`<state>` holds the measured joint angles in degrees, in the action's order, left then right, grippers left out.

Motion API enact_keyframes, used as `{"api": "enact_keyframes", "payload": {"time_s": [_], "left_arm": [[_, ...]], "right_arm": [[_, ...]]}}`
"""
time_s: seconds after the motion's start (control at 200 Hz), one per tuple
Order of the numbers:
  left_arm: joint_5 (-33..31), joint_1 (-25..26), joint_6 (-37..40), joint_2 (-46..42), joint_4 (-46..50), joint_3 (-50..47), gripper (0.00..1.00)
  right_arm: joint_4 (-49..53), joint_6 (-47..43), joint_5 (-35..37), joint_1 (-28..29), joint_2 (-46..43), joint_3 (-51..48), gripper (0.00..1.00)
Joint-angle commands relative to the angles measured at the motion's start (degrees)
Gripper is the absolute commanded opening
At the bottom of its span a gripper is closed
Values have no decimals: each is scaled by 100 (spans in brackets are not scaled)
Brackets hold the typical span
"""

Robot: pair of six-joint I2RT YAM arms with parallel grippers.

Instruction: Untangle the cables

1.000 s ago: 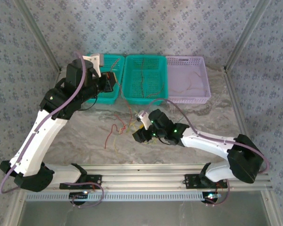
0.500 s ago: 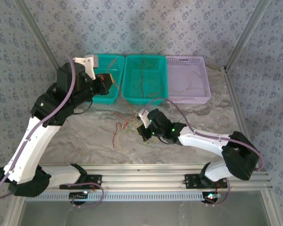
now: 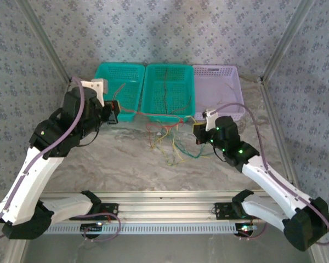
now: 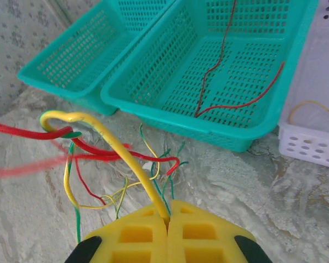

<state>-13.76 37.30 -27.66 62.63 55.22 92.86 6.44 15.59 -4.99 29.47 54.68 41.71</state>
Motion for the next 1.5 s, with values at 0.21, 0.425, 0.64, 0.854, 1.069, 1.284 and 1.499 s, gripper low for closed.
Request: {"api": "enact_keyframes", "payload": {"time_s": [0.21, 0.425, 0.64, 0.854, 1.069, 1.284, 1.499], "left_arm": [[-707, -73, 294, -388, 405, -468, 0], [-901, -242, 423, -584, 493, -791, 0], [-818, -563, 618, -755, 581, -1096, 0], [-927, -786, 841, -1068, 568, -1268, 0], [-572, -821, 1134, -1402, 256, -1329, 0], [-302, -825, 1282, -1547, 213, -1345, 0], [-364, -828, 1771, -1801, 253, -1057, 0]], "right_arm": [[1088, 486, -22, -724, -519, 257, 0], [1386, 774, 17, -1225, -679, 286, 0], [1560, 918, -91, -1713, -694, 373, 0], [1757, 980, -150, -2085, -665, 504, 0], [1756, 1066, -274, -2270, -668, 582, 0], [1867, 1081, -248, -2461, -761, 709, 0], [1906, 1481, -213, -2921, -958, 528, 0]]}}
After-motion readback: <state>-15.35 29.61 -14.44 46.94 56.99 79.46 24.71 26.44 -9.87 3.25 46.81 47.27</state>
